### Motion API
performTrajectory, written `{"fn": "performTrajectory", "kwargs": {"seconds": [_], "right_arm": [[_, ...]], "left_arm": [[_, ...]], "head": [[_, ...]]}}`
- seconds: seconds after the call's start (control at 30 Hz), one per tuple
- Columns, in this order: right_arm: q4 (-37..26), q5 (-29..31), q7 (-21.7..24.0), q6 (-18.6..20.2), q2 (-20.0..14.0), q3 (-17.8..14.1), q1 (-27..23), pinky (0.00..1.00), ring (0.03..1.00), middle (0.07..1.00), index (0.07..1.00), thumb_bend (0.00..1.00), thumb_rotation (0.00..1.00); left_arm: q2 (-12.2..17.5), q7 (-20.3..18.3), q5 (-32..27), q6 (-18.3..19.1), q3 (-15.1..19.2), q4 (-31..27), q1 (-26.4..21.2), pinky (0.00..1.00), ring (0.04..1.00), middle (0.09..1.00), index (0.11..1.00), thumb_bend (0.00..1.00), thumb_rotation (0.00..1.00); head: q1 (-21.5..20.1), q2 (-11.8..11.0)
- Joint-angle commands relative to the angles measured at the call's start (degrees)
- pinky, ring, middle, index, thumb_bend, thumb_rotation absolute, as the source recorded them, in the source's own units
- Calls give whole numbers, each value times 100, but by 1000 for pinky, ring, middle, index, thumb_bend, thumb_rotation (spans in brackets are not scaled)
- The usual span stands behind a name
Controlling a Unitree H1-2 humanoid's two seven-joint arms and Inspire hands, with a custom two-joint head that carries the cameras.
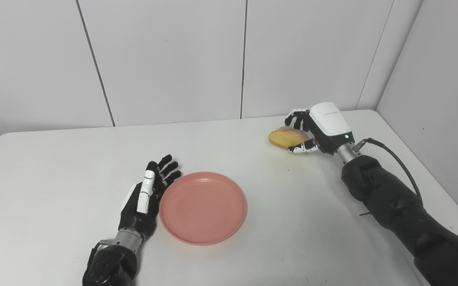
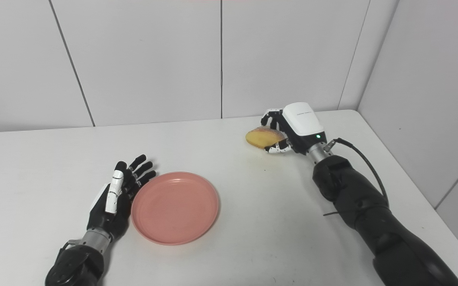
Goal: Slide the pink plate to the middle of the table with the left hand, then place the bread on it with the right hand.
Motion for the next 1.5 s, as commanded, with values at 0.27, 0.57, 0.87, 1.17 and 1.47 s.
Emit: {"fn": "performTrajectory", "kwargs": {"seconds": [0.27, 0.57, 0.87, 1.17, 1.47], "right_arm": [[-604, -61, -713, -330, -27, -166, -165, 309, 390, 442, 530, 520, 0], [-1561, 25, -566, -391, 97, -217, 77, 314, 395, 449, 529, 520, 0], [-2270, 120, -434, -411, 366, -85, 328, 366, 422, 454, 533, 519, 0], [-2629, 96, -290, -414, 518, 273, 398, 310, 390, 444, 537, 517, 0], [-2586, 271, -224, -415, 643, 751, 332, 325, 399, 453, 528, 521, 0]], "left_arm": [[-32, 17, -4, -52, -37, -135, -128, 997, 895, 920, 896, 680, 1000], [-67, 85, 8, -23, -69, -137, -132, 982, 895, 917, 896, 703, 1000], [-93, 153, 57, -47, -111, -152, -130, 981, 899, 913, 891, 703, 1000], [-137, 292, 109, 12, -132, -188, -142, 1000, 898, 906, 881, 707, 1000], [-145, 433, 281, -201, -99, -50, -182, 974, 906, 926, 879, 726, 1000]], "head": [[63, 10], [160, 19], [223, 33], [305, 47], [351, 55]]}}
